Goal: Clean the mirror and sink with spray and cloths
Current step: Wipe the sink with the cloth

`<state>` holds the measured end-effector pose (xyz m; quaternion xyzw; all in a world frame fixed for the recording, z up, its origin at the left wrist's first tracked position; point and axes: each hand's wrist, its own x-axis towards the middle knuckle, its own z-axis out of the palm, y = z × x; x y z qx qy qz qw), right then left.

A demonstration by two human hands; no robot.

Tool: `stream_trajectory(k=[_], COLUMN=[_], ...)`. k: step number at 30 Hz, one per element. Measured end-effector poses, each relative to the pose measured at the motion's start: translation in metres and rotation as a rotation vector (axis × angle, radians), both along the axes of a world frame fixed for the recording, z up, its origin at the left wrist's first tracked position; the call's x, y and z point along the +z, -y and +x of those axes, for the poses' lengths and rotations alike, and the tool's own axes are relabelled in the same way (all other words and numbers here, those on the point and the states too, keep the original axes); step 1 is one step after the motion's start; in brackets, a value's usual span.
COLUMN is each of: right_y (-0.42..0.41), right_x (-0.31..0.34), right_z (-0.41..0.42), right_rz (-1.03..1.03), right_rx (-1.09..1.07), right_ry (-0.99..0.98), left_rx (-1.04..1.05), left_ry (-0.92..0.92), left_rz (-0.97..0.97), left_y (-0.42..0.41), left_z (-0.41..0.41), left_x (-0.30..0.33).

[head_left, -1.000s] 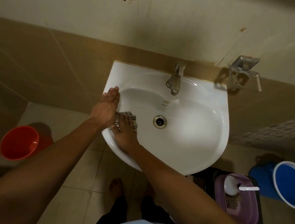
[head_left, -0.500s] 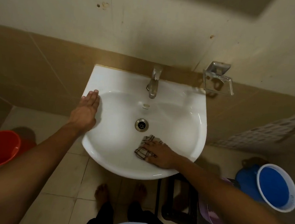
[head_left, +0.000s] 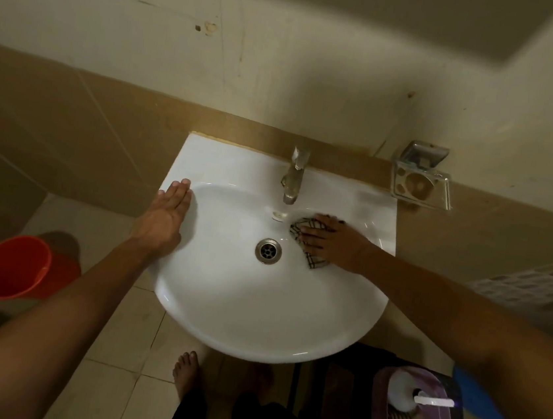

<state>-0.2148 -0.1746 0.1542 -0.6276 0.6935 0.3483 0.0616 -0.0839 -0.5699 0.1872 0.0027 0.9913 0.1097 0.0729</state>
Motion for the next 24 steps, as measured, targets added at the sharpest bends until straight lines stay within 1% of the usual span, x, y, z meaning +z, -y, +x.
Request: stream_trajectory(k=[1, 2, 3, 4, 5, 6, 7, 8, 10, 11, 12, 14, 16, 18, 21, 24], right_y=[0.014, 0.027, 0.039, 0.049, 0.060, 0.073, 0.085, 0.097, 0.119, 0.129, 0.138, 0.163, 0.191, 0.211, 0.213, 0.198], right_x=[0.002, 0.003, 0.007, 0.001, -0.003, -0.003, 0.001, 0.010, 0.015, 0.018, 0.020, 0.027, 0.031, 0.029, 0.030, 0.021], right_z=[-0.005, -0.009, -0.012, -0.010, -0.012, -0.012, -0.009, -0.007, -0.004, -0.004, -0.004, -0.005, -0.006, -0.004, 0.008, 0.009], right_rz=[-0.025, -0.124, -0.181, -0.159, -0.111, -0.051, -0.076, -0.099, -0.112, -0.105, -0.106, -0.185, -0.222, -0.201, -0.225, -0.238], right_rx=[0.015, -0.016, -0.060, -0.029, 0.076, 0.134, 0.122, 0.045, 0.093, 0.140, 0.137, 0.150, 0.151, 0.167, 0.124, 0.012], right_ry=[-0.012, -0.059, -0.171, -0.196, -0.184, -0.186, -0.204, -0.186, -0.083, -0.088, -0.092, -0.094, -0.057, -0.002, -0.035, -0.075], left_rx=[0.001, 0.003, 0.006, 0.008, 0.009, 0.007, 0.003, 0.000, -0.006, -0.007, -0.008, -0.018, -0.036, -0.037, -0.046, -0.074], left_ry=[0.000, 0.000, 0.000, -0.001, 0.000, -0.003, -0.008, -0.014, -0.017, -0.015, -0.016, -0.023, -0.028, -0.033, -0.038, -0.031], left_rz=[-0.003, -0.005, -0.004, -0.005, -0.010, -0.019, -0.022, -0.017, -0.004, 0.001, 0.008, 0.020, 0.025, 0.042, 0.082, 0.088], left_y=[0.000, 0.000, 0.000, 0.000, -0.001, -0.001, -0.001, -0.001, -0.001, 0.000, 0.001, 0.002, 0.004, 0.006, 0.010, 0.015], left_z=[0.000, 0.000, 0.000, 0.000, 0.000, 0.001, 0.001, 0.001, 0.001, 0.001, 0.002, 0.002, 0.002, 0.002, 0.003, 0.003], left_x=[0.000, -0.001, -0.002, -0.001, -0.001, -0.001, -0.001, -0.001, -0.001, 0.000, 0.001, 0.002, 0.002, 0.002, 0.003, 0.003])
